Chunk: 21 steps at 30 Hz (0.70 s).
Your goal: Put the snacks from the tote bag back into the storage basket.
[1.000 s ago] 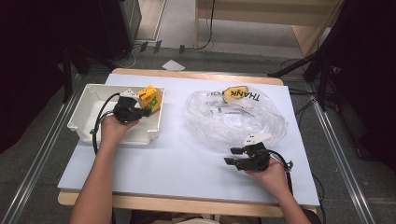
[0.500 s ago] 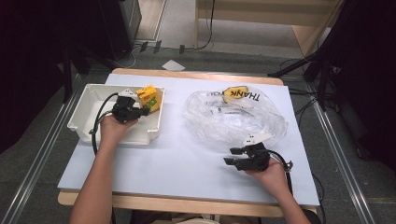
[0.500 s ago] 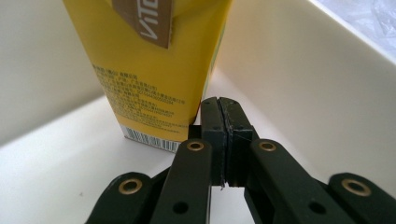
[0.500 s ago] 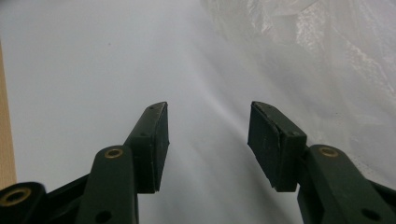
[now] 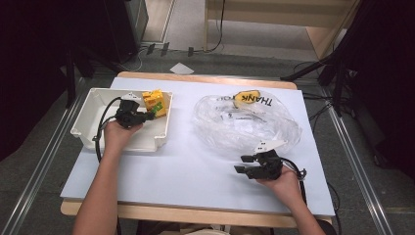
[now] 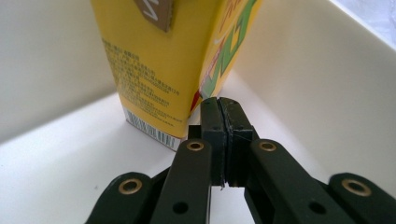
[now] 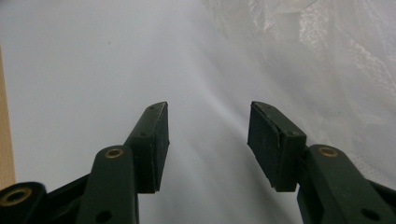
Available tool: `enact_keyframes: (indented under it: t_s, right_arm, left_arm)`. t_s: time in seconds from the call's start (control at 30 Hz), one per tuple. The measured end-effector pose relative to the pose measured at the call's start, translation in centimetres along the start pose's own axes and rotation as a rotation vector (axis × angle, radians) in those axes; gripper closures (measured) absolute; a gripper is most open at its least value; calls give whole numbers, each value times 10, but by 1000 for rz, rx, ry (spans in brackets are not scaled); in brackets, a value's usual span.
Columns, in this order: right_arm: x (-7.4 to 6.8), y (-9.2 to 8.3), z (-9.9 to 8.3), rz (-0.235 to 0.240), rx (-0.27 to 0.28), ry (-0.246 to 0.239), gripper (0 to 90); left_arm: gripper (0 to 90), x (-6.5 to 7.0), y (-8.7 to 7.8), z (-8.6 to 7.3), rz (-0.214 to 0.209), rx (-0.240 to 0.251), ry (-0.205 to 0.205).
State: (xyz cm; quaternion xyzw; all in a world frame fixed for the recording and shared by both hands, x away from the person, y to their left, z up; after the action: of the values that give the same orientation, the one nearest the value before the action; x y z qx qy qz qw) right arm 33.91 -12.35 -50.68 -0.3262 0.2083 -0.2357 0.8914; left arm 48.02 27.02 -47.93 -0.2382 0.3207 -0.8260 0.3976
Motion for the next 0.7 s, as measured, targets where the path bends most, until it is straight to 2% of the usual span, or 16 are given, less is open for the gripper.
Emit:
enact_keyframes:
  t_s: [0.3,0.4,0.6,0.7]
  right_arm:
    - [0,0,0,-1,-3,1,495]
    - [0,0,0,0,-3,-1,495]
    - [0,1,0,0,-2,-3,496]
    - [0,1,0,0,-3,-5,496]
  left_arm:
    - [900,-6,0,1,7,9,-45]
    - [900,-6,1,2,20,10,-48]
    - [887,-13,2,3,46,19,-84]
    - [889,-14,2,3,45,19,-90]
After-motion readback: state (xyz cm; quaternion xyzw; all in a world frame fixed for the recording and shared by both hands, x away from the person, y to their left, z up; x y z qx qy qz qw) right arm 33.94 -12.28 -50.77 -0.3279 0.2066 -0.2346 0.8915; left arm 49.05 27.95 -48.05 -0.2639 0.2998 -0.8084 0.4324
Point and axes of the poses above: each handheld gripper's, and its own axes: y roughly forward along the jaws, z roughly out of its top, x roughly to its right, the point moved 6 cm from there along y, roughly forward along the jaws, and after that the axes turned 2 degrees about -x, right-handed, at the moved point
